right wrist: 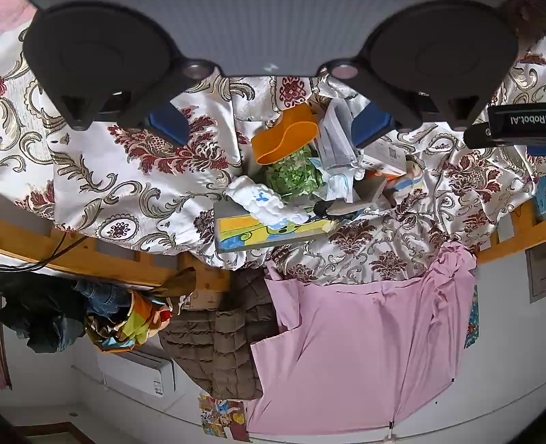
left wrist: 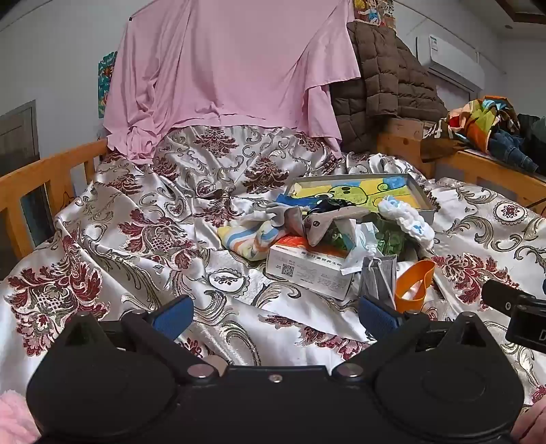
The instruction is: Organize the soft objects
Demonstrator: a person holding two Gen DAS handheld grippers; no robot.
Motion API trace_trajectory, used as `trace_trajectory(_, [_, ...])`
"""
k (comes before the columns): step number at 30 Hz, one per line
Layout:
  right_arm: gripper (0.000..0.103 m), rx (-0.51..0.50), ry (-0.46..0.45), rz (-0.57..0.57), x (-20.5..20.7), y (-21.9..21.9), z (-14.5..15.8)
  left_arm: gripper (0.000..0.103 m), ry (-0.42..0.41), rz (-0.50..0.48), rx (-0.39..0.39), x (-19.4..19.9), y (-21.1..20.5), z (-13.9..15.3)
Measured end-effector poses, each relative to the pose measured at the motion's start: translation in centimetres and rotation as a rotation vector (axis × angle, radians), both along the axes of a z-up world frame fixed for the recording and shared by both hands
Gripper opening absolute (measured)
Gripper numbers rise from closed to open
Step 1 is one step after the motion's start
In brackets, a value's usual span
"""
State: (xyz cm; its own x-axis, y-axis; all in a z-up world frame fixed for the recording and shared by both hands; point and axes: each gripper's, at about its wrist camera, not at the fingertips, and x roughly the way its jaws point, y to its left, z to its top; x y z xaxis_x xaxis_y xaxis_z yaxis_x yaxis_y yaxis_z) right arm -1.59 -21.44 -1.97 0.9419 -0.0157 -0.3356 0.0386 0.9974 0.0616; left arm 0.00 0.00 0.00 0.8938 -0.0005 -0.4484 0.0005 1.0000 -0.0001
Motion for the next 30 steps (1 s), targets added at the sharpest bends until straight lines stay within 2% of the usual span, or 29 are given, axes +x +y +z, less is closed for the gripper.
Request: trace_trajectory(30, [0.103, 0.001, 0.004, 0.001, 0.01, 0.01, 0.0, 0.102, -0.007, 0.0, -0.001, -0.05, 0.02, 0.0])
